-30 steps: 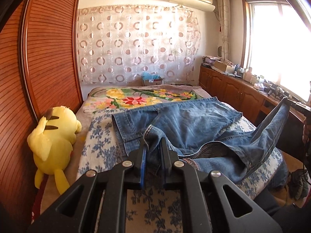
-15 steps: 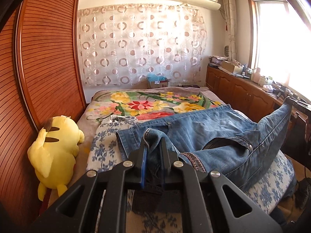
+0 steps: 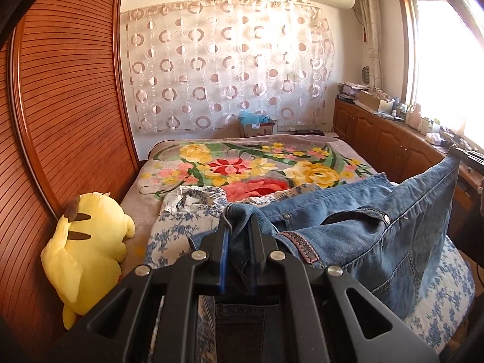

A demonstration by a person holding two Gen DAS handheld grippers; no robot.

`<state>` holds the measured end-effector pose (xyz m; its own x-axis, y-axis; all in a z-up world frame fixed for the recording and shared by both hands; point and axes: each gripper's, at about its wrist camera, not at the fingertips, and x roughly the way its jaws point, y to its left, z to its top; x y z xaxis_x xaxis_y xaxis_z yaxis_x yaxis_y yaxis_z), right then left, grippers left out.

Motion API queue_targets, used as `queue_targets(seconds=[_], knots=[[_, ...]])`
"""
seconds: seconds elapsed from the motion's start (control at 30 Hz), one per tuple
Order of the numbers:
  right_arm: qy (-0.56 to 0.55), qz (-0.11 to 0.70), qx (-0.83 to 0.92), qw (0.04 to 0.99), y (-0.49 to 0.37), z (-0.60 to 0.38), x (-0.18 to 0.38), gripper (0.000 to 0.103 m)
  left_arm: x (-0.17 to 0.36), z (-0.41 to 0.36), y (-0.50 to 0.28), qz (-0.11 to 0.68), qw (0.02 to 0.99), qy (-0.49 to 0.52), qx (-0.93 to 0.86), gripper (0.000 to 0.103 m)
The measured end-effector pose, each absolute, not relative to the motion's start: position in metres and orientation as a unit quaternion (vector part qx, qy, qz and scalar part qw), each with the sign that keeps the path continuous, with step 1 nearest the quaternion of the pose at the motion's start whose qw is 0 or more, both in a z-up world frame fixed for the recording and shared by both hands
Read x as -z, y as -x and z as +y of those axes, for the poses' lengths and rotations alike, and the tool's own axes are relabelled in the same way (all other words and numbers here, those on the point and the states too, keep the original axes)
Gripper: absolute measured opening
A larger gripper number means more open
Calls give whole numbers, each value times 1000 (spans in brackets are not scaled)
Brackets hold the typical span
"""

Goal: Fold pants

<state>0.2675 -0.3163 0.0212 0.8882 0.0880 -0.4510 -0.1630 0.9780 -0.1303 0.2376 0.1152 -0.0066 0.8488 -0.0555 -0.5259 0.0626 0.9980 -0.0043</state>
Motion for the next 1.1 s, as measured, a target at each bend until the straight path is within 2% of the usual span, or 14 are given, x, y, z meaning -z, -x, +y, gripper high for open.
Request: queue_targets(seconds=[0.5, 0.9, 1.1], knots=[[94, 261, -71, 958, -363, -308, 15, 9, 28, 123, -319, 298, 954, -11, 9, 7], [126, 318, -72, 937, -428, -291, 68, 9, 65, 130, -373, 343, 939, -14, 0, 7], [136, 339, -70, 928, -444, -288, 86, 10, 74, 134, -378, 359, 933, -8, -2, 16]])
